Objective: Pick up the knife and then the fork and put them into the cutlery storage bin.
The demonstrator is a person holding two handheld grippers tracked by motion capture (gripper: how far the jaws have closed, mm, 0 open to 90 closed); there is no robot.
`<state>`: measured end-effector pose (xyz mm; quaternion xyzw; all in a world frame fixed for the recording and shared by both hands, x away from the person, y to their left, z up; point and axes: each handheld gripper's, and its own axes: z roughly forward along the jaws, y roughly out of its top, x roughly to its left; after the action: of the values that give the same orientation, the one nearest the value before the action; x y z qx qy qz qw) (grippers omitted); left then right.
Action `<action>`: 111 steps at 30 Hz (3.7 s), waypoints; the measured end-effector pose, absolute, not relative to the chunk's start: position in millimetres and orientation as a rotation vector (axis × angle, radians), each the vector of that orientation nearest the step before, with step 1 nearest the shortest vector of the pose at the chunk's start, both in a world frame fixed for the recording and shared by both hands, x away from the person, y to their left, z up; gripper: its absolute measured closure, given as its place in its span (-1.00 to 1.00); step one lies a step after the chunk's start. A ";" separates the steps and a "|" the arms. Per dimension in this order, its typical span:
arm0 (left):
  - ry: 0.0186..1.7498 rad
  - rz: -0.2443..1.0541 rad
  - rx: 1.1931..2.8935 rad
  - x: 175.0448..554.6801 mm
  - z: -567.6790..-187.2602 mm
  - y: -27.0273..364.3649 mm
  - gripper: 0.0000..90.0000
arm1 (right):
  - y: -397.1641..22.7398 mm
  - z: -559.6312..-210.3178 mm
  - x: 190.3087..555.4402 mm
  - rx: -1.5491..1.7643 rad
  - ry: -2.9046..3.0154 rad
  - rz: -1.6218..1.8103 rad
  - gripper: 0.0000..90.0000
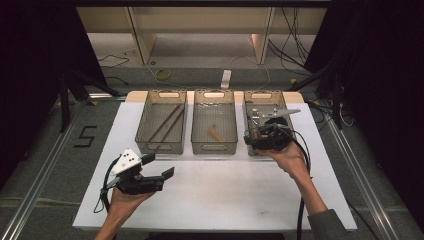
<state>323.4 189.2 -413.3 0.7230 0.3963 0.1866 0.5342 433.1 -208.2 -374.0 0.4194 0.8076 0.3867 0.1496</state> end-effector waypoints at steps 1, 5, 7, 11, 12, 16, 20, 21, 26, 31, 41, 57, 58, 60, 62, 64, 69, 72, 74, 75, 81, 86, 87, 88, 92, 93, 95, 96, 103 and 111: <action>0.944 0.444 1.724 323.4 -413.4 189.4 -0.67 | -208.1 -374.0 431.5 1.201 2.314 1.122 -0.31; 0.943 0.443 1.723 323.6 -413.4 189.5 -0.67 | -205.7 -376.1 423.9 1.175 2.307 1.141 -0.33; 0.943 0.440 1.727 323.7 -413.5 189.1 -0.67 | -204.5 -377.7 419.8 1.166 2.305 1.157 -0.34; 0.944 0.440 1.726 324.2 -413.5 188.3 -0.67 | -205.8 -379.6 413.8 1.136 2.289 1.173 -0.35; 0.946 0.438 1.723 324.4 -413.6 188.1 -0.67 | -206.6 -380.1 412.6 1.141 2.294 1.186 -0.36; 0.945 0.436 1.729 325.1 -413.9 187.7 -0.67 | -208.7 -382.0 407.2 1.137 2.287 1.204 -0.38; 0.944 0.433 1.725 326.3 -413.3 186.7 -0.67 | -211.9 -384.1 401.4 1.145 2.274 1.248 -0.38; 0.945 0.433 1.728 326.3 -413.5 186.2 -0.67 | -212.4 -385.0 399.7 1.140 2.271 1.256 -0.38; 0.940 0.437 1.732 326.5 -413.2 186.3 -0.67 | -214.1 -387.8 393.8 1.123 2.265 1.310 -0.40; 0.935 0.440 1.741 324.9 -413.6 185.9 -0.67 | -215.3 -390.1 385.2 1.101 2.262 1.328 -0.40; 0.932 0.427 1.734 323.9 -414.0 187.2 -0.67 | -224.1 -400.1 360.3 1.066 2.246 1.388 -0.40; 0.922 0.398 1.741 324.2 -414.6 186.3 -0.67 | -231.6 -415.2 331.4 1.024 2.220 1.455 -0.43; 0.920 0.397 1.742 324.2 -414.7 186.2 -0.67 | -231.9 -415.6 330.8 1.026 2.220 1.464 -0.43; 0.918 0.393 1.744 324.3 -414.8 186.1 -0.67 | -232.7 -415.9 328.7 1.026 2.202 1.486 -0.43; 0.917 0.388 1.743 324.3 -414.8 186.0 -0.67 | -234.1 -416.0 325.9 1.018 2.185 1.502 -0.43; 0.918 0.385 1.742 324.3 -414.8 185.7 -0.67 | -236.0 -417.2 323.3 1.017 2.174 1.508 -0.45; 0.918 0.371 1.744 324.2 -415.0 184.7 -0.67 | -241.0 -420.7 318.9 1.028 2.166 1.505 -0.51; 0.912 0.367 1.749 324.5 -415.2 184.7 -0.67 | -242.1 -420.8 316.9 1.031 2.156 1.511 -0.58; 0.908 0.363 1.751 324.3 -415.3 184.2 -0.67 | -242.6 -421.2 315.9 1.029 2.154 1.506 -0.61; 0.906 0.363 1.753 324.4 -415.3 183.9 -0.67 | -242.7 -421.5 315.5 1.030 2.154 1.507 -0.62; 0.910 0.360 1.749 323.5 -415.4 184.0 -0.67 | -241.6 -423.0 311.8 1.032 2.151 1.480 -0.63; 0.907 0.355 1.758 323.0 -415.7 183.5 -0.67 | -242.6 -423.7 308.0 1.031 2.148 1.488 -0.63; 0.906 0.355 1.759 323.1 -415.8 183.4 -0.67 | -243.2 -424.2 307.6 1.032 2.146 1.492 -0.63; 0.906 0.355 1.759 323.1 -415.8 183.4 -0.67 | -243.5 -424.4 307.3 1.034 2.143 1.493 -0.63; 0.908 0.355 1.760 323.5 -415.9 182.8 -0.67 | -245.2 -424.3 306.3 1.038 2.137 1.496 -0.63; 0.907 0.355 1.761 323.5 -416.0 182.6 -0.67 | -245.8 -424.2 306.4 1.037 2.136 1.497 -0.63; 0.904 0.355 1.761 323.7 -416.0 182.5 -0.67 | -246.3 -424.3 306.7 1.038 2.134 1.494 -0.63; 0.905 0.355 1.761 323.7 -416.0 182.4 -0.67 | -246.5 -424.2 306.7 1.039 2.131 1.493 -0.63; 0.907 0.356 1.760 323.5 -415.9 182.6 -0.67 | -246.3 -423.8 306.5 1.036 2.129 1.493 -0.62; 0.905 0.356 1.762 323.6 -415.9 182.4 -0.67 | -246.2 -423.9 306.8 1.035 2.131 1.494 -0.62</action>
<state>323.6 182.4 -415.9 0.7396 0.3798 0.1496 0.5351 306.8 -246.2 -423.9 0.3642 0.7499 0.5256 0.1695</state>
